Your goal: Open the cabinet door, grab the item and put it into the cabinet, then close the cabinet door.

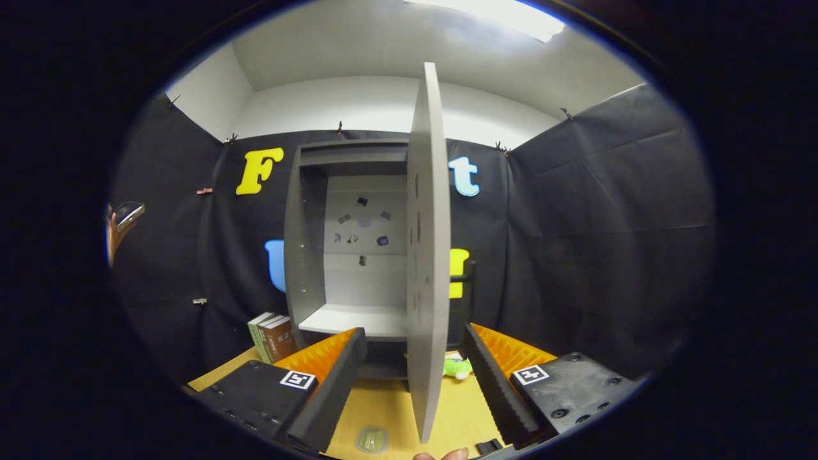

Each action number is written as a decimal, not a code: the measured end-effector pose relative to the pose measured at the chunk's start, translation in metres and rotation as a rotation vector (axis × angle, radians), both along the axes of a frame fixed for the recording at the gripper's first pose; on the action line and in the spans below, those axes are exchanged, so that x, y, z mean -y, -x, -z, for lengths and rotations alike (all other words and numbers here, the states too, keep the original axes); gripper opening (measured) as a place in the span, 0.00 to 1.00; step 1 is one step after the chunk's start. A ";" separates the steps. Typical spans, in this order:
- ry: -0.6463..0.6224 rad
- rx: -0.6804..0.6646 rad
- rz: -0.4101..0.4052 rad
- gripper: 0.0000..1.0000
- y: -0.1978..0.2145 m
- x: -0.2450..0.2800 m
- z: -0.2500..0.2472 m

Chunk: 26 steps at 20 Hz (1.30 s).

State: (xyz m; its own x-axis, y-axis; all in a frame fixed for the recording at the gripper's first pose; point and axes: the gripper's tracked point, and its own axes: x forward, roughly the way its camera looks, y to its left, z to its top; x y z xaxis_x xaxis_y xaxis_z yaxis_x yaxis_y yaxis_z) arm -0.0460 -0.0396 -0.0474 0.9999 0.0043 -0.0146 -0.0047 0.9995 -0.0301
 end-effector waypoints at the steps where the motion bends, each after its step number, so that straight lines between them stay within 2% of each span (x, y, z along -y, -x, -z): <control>1: 0.000 -0.054 -0.042 0.96 0.002 -0.016 0.020; 4: -0.080 -0.190 -0.092 0.97 -0.001 -0.055 0.079; 7: -0.094 -0.342 -0.082 0.98 -0.013 -0.076 0.153; 17: -0.058 -0.704 -0.014 0.99 -0.044 -0.078 0.377; 21: -0.046 -0.801 0.017 0.99 -0.043 -0.069 0.436; 25: -0.050 -0.857 0.062 0.98 -0.044 -0.064 0.462; 26: -0.057 -0.864 0.070 0.96 -0.045 -0.064 0.467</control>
State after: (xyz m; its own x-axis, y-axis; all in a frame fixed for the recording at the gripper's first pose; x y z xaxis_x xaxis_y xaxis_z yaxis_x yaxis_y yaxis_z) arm -0.0008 0.0248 -0.5144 0.6370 -0.0332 -0.7702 0.0586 0.9983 0.0055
